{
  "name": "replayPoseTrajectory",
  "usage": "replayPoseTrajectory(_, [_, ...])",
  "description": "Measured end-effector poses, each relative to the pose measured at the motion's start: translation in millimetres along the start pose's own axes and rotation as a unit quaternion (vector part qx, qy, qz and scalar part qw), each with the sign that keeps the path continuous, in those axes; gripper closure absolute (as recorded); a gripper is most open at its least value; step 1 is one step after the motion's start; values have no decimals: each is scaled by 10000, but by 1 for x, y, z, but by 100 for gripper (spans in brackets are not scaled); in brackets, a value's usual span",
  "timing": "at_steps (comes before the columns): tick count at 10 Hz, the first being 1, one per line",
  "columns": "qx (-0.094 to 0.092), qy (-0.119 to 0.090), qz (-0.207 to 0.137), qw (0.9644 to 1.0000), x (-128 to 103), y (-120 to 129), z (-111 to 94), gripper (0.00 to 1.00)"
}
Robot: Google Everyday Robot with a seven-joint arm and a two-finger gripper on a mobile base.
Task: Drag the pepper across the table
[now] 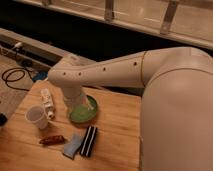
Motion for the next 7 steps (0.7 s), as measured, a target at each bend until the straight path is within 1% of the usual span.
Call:
replayPoseTrajectory(1, [1, -66, -491, 9988, 0, 5, -3, 35])
replayPoseTrajectory(2, [-49, -167, -1102, 9938, 1, 10, -7, 35])
replayPoseTrajectory(3, [-63, -246, -1515, 9881, 1, 14, -10, 35])
replayPoseTrajectory(5, [-90, -323, -1944, 9803, 1, 21, -13, 35])
replayPoseTrajectory(6, [-92, -343, -2036, 9784, 1, 22, -14, 35])
replayPoseTrajectory(7, [-77, -333, -2009, 9790, 0, 21, -13, 35])
